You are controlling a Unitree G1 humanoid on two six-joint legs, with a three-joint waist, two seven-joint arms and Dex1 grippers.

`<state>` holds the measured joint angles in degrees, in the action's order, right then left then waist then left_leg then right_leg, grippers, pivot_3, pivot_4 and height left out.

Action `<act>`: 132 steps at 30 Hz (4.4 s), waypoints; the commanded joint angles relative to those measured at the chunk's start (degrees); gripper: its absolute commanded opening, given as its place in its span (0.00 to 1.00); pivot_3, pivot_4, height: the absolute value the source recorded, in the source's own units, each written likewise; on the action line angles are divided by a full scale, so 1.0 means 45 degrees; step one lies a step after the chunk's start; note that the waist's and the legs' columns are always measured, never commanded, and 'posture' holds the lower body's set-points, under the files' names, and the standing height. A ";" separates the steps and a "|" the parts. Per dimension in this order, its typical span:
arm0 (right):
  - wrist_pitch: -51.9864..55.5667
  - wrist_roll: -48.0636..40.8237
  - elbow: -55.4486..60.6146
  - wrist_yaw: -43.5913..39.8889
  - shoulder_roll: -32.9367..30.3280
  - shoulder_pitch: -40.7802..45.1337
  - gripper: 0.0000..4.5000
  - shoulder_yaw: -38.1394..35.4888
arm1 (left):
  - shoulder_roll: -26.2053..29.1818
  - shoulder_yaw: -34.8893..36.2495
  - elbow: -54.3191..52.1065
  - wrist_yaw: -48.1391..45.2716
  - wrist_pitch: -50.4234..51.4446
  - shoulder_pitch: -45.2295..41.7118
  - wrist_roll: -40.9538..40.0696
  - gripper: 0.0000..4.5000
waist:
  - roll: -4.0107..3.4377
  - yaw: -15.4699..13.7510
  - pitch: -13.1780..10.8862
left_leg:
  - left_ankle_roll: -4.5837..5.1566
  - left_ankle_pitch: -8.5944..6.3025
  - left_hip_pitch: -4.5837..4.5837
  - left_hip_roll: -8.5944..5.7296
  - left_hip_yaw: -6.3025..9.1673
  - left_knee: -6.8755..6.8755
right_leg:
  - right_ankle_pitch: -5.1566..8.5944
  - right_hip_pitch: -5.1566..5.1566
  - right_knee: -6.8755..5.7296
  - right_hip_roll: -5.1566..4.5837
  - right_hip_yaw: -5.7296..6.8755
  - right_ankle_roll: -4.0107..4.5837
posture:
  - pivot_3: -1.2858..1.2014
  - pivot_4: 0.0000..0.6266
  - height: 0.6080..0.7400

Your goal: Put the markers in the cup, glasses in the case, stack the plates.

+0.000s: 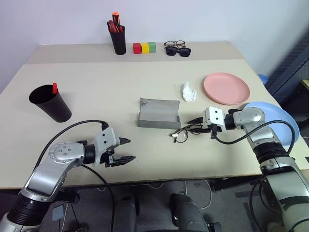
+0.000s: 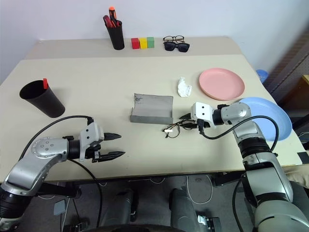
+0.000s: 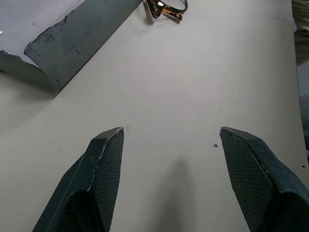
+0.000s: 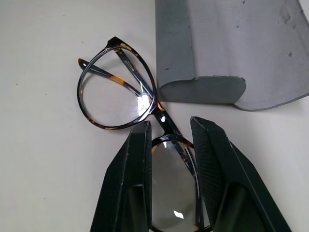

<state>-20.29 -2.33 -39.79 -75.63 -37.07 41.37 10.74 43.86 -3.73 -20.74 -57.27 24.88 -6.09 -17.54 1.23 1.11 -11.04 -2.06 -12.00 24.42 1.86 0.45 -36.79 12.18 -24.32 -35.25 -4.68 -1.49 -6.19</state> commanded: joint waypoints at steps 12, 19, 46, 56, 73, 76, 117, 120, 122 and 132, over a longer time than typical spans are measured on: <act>-0.0321 -0.0024 -0.0062 0.0205 0.0055 0.0369 0.01 -0.0170 | 0.0148 0.0210 -0.0427 0.0071 0.0018 0.0008 -0.0142 0.72 | 0.0000 0.0004 0.0000 | 0.0000 0.0000 0.0000 0.0000 0.0000 0.0000 | 0.0000 0.0000 0.0001 0.0000 0.0000 0.0000 | 0.52 0.24 1.00; -0.0395 0.0017 -0.0136 0.0185 0.0147 0.0323 0.01 -0.0135 | 0.0166 0.0443 -0.0586 0.0063 0.0238 0.0120 -0.0431 0.72 | 0.0000 0.0004 0.0000 | 0.0000 0.0000 0.0000 0.0000 0.0000 0.0001 | 0.0000 0.0000 0.0000 0.0000 0.0000 0.0000 | 0.52 0.24 1.00; -0.1010 0.0531 -0.1270 0.0799 0.0462 0.1110 0.06 -0.0126 | -0.0538 0.1807 -0.0238 -0.0966 0.0381 -0.0551 -0.3634 0.72 | -0.0003 0.0016 -0.0003 | 0.0000 0.0001 -0.0001 -0.0001 -0.0001 0.0004 | 0.0000 0.0001 0.0004 0.0002 0.0000 0.0000 | 0.52 0.24 1.00; -0.1109 0.0597 -0.1236 0.0947 0.0482 0.1237 0.60 -0.0206 | -0.0530 0.1817 -0.0390 -0.0847 0.0347 -0.0318 -0.3583 0.72 | -0.0004 0.0018 -0.0003 | -0.0001 0.0000 -0.0001 -0.0001 -0.0001 0.0005 | 0.0000 0.0001 0.0004 0.0002 0.0000 0.0000 | 0.52 0.24 1.00; -0.1426 0.0895 -0.2753 0.0633 0.1260 0.1728 0.60 0.0108 | -0.0427 0.2028 -0.0764 -0.0590 0.0382 0.0145 -0.3653 0.72 | -0.0007 0.0027 -0.0005 | 0.0000 0.0001 -0.0002 -0.0001 -0.0001 0.0006 | 0.0000 0.0001 0.0004 0.0002 0.0000 0.0001 | 0.52 0.24 1.00; -0.1552 0.0997 -0.3078 0.0682 0.1317 0.1830 0.49 0.0112 | -0.0371 0.2117 -0.0882 -0.0468 0.0394 0.0281 -0.3683 0.72 | -0.0007 0.0026 -0.0005 | 0.0000 0.0000 -0.0002 -0.0001 0.0000 0.0007 | 0.0000 0.0001 0.0003 0.0002 0.0000 0.0001 | 0.52 0.24 1.00; -0.1939 0.2105 -0.5537 0.5280 0.2100 0.3576 0.00 -0.0508 | -0.0490 0.1888 -0.0728 -0.0201 0.0076 0.0269 -0.3538 0.72 | -0.0029 0.0052 -0.0018 | -0.0001 0.0001 -0.0003 -0.0002 -0.0001 0.0026 | 0.0000 -0.0003 0.0012 0.0002 0.0000 0.0002 | 0.52 0.24 1.00; -0.2577 0.3075 -0.6211 0.6005 0.1950 0.3705 0.00 0.0084 | -0.0459 0.1990 -0.0905 -0.0071 0.0089 0.0456 -0.3549 0.72 | -0.0029 0.0083 -0.0018 | -0.0002 0.0001 -0.0003 -0.0002 -0.0002 0.0034 | 0.0000 -0.0003 0.0016 0.0002 -0.0001 0.0002 | 0.52 0.24 1.00; -0.2914 0.3623 -0.6511 0.6287 0.1759 0.3706 0.00 0.0426 | -0.0434 0.2040 -0.0997 -0.0010 0.0079 0.0580 -0.3548 0.72 | -0.0029 0.0140 -0.0018 | -0.0004 0.0003 -0.0006 -0.0002 -0.0001 0.0043 | 0.0000 -0.0004 0.0016 0.0002 0.0000 0.0002 | 0.52 0.24 1.00; -0.3564 0.2499 -0.5561 0.3596 0.0603 0.2821 0.00 -0.0206 | -0.0464 0.1937 -0.0957 0.0097 -0.0072 0.0703 -0.3497 0.72 | -0.0029 0.0323 -0.0019 | -0.0007 0.0007 -0.0019 -0.0002 -0.0001 0.0067 | 0.0000 -0.0004 0.0016 0.0003 -0.0001 0.0001 | 0.52 0.24 1.00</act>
<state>-35.40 11.64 -67.88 -56.81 -33.13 54.32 11.75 41.70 3.81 -23.62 -56.95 25.66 -2.91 -33.11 1.10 2.56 -11.13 -2.09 -11.96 24.32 1.85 0.44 -36.48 12.18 -24.34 -35.18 -4.66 -1.49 -6.19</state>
